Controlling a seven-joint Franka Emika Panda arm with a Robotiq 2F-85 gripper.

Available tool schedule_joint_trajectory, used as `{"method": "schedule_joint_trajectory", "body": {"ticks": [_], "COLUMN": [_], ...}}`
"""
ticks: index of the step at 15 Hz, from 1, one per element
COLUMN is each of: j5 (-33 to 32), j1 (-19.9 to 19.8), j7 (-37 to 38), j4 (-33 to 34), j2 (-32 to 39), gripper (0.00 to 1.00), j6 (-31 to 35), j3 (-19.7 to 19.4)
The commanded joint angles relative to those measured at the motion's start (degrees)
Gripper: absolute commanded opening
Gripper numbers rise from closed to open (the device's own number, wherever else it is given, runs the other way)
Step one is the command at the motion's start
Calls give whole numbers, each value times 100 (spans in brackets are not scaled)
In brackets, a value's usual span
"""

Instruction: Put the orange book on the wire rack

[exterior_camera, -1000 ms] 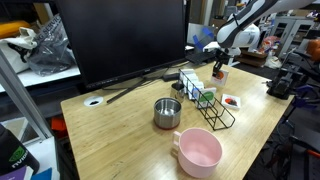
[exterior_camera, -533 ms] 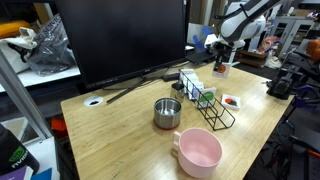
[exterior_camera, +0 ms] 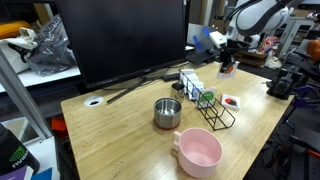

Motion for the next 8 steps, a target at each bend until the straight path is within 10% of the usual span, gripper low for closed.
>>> {"method": "schedule_joint_trajectory", "body": {"ticks": [1,8], "j5": [278,1125], "j1": [-133,-50], "j7": [-745,-2106], "j4": [-682,-1376], "j2": [-783,-1590], "gripper": [4,4], "j6": [-39,-322], "j3": [284,771]}}
